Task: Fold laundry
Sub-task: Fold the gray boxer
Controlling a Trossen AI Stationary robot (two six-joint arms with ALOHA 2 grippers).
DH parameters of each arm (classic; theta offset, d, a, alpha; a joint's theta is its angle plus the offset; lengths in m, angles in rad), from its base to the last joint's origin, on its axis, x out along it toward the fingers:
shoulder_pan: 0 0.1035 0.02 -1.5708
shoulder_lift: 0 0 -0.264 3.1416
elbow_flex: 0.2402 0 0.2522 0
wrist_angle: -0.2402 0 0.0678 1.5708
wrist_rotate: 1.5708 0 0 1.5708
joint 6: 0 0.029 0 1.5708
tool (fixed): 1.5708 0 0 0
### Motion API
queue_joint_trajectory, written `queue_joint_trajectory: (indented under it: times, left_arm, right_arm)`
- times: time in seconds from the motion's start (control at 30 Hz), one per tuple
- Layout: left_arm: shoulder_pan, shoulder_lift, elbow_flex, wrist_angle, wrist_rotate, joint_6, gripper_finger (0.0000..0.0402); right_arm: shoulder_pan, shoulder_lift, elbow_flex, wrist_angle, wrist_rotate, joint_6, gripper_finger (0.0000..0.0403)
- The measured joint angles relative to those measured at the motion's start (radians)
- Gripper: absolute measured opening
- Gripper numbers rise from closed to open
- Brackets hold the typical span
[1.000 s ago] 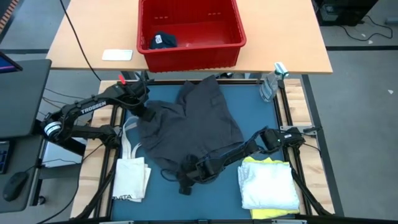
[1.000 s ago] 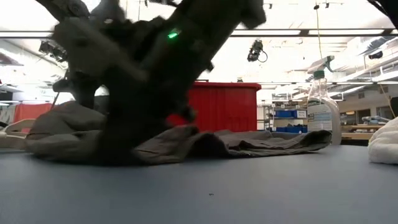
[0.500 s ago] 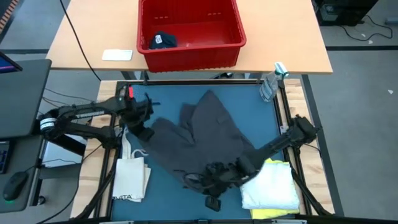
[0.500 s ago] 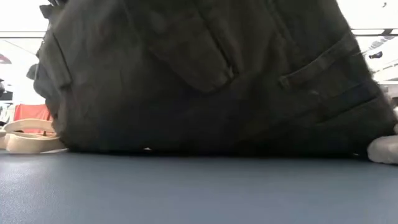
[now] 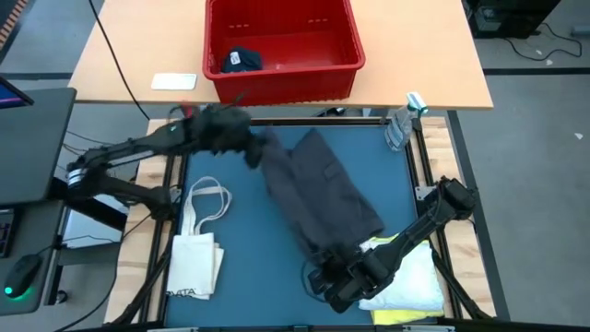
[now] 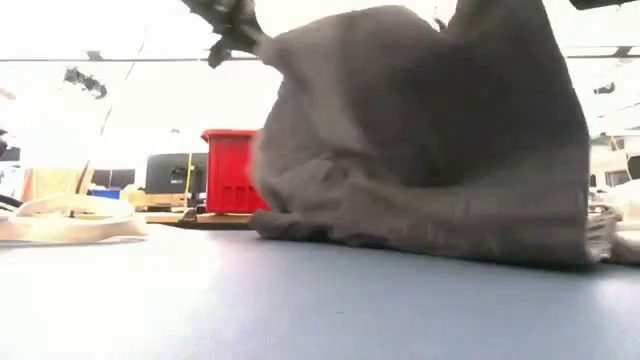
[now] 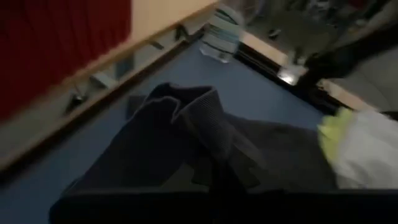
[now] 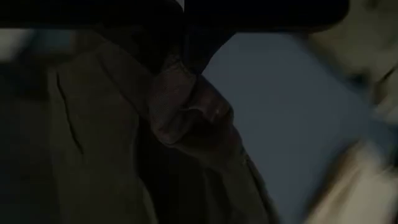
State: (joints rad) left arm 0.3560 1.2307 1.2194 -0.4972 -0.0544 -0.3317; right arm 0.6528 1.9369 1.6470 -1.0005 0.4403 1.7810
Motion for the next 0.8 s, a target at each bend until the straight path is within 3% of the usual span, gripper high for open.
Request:
queue_joint_trajectory:
  times: [0.17,0.3,0.47,0.63,0.8]
  left_arm:
    - [0.096,0.285,0.164,-0.02,0.041,0.074,0.0009]
    - [0.142,0.515,0.3,-0.042,0.117,0.113,0.0009]
    - [0.167,0.756,0.495,-0.168,0.124,0.119,0.0013]
    - [0.172,0.873,0.631,-0.214,0.128,0.158,0.0031]
    - [0.171,0.879,0.696,-0.222,0.122,0.178,0.0055]
  right_arm:
    - [0.027,-0.034,0.0,-0.215,0.065,0.269,0.0021]
    - [-0.009,-0.062,0.0,-0.375,0.001,0.269,0.0021]
    - [-0.076,-0.087,-0.003,-0.572,-0.068,0.253,0.0021]
    - [-0.17,-0.148,-0.126,-0.557,-0.154,0.156,0.0021]
    - [-0.225,-0.221,-0.275,-0.54,-0.238,0.156,0.0021]
